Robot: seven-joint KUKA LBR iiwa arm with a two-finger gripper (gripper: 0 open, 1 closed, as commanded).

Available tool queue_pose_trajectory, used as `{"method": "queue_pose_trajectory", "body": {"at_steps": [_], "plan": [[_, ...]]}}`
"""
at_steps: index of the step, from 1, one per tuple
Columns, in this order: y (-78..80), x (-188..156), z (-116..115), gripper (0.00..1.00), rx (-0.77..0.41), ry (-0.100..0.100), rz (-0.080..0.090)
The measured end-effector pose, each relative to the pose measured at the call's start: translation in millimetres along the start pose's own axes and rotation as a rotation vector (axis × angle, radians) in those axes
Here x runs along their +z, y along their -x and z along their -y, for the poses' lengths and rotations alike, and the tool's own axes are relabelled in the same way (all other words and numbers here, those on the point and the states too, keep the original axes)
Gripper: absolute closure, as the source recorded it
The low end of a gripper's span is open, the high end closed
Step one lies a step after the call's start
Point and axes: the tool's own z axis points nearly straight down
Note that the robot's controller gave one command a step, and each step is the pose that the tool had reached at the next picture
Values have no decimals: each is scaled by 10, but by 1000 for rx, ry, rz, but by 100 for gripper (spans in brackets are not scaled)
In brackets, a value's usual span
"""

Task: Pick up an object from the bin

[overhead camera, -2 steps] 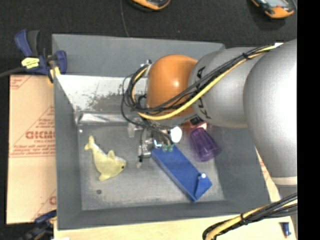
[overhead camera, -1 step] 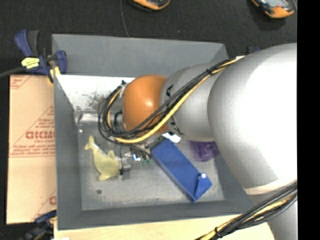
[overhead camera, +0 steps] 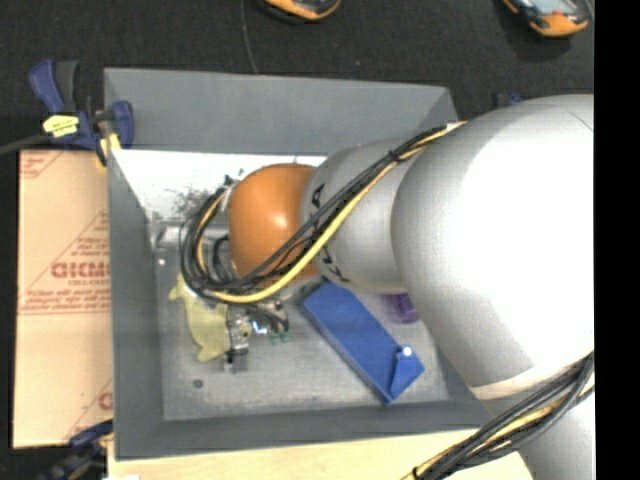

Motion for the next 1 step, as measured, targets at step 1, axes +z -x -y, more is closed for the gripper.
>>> {"method": "queue_pose_trajectory", "body": {"at_steps": [1], "plan": [[-83,-11,-20,100,58,3,8]]}}
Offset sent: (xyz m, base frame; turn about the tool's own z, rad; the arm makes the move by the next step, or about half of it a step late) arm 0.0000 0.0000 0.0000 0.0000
